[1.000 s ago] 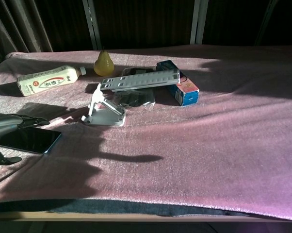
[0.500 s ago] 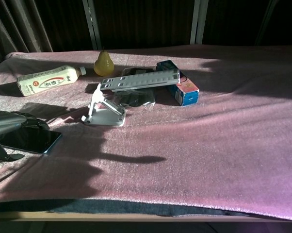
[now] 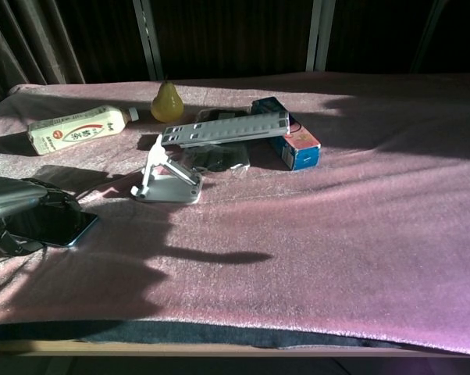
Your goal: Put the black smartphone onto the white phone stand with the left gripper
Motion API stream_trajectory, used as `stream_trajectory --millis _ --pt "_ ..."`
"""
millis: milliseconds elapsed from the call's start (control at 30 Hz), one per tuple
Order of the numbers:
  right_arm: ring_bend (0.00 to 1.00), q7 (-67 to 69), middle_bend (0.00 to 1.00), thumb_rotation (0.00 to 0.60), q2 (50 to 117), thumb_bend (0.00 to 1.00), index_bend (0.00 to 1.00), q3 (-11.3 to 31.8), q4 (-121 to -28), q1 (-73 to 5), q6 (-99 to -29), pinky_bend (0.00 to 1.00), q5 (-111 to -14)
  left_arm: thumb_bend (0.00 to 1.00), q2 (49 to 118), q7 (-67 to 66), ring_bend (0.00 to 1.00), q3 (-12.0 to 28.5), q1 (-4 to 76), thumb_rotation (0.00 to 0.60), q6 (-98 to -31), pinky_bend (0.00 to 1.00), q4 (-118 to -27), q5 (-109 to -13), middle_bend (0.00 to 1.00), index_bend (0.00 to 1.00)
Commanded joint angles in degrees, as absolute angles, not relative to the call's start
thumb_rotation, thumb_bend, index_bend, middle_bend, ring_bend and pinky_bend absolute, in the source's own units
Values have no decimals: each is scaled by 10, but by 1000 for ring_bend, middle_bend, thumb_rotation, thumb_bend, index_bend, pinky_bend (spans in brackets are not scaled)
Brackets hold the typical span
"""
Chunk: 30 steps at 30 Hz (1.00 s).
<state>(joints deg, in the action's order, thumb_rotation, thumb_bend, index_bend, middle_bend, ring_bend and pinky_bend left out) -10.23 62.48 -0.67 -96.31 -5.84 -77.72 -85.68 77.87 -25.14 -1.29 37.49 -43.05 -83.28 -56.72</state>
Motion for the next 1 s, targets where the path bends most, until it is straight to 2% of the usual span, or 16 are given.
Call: stream_trajectory --millis 33,367,467,533,567,633,733,833,1000 --pt "0 -103 0 600 625 173 0 -7 -963 -58 -777 0 -857 315 774 -254 129 -16 378 600 -428 0 -839 -562 440 291" --pt "0 -103 0 600 625 173 0 -8 -963 -58 -777 0 -859 315 757 -301 143 -31 397 600 -430 0 -867 -517 431 297" --pt "0 -103 0 600 625 173 0 -8 -963 -59 -776 0 -859 315 757 -317 165 -35 403 600 -436 0 -873 -501 470 329" --pt "0 -104 0 600 625 173 0 -8 -963 -59 -776 0 -859 315 757 -321 203 -36 404 600 -442 0 -876 -498 548 403" --pt "0 -104 0 600 625 173 0 -8 -963 -59 -776 0 -859 316 758 -320 236 -36 404 600 -445 0 -876 -500 619 464" --pt "0 -103 0 600 625 173 0 -8 -963 -59 -776 0 -860 321 761 -312 340 -34 402 600 -452 0 -876 -508 775 587" --pt "0 -103 0 600 625 173 0 -8 -962 -59 -777 0 -860 337 764 -293 471 -32 395 600 -464 0 -873 -534 923 709" --pt "0 -103 0 600 625 173 0 -9 -962 -58 -777 0 -861 351 770 -273 561 -30 382 600 -492 12 -866 -572 991 784" --pt "0 -102 0 600 625 173 0 -9 -962 -58 -778 0 -862 382 774 -235 623 -27 365 600 -525 53 -853 -624 1000 854"
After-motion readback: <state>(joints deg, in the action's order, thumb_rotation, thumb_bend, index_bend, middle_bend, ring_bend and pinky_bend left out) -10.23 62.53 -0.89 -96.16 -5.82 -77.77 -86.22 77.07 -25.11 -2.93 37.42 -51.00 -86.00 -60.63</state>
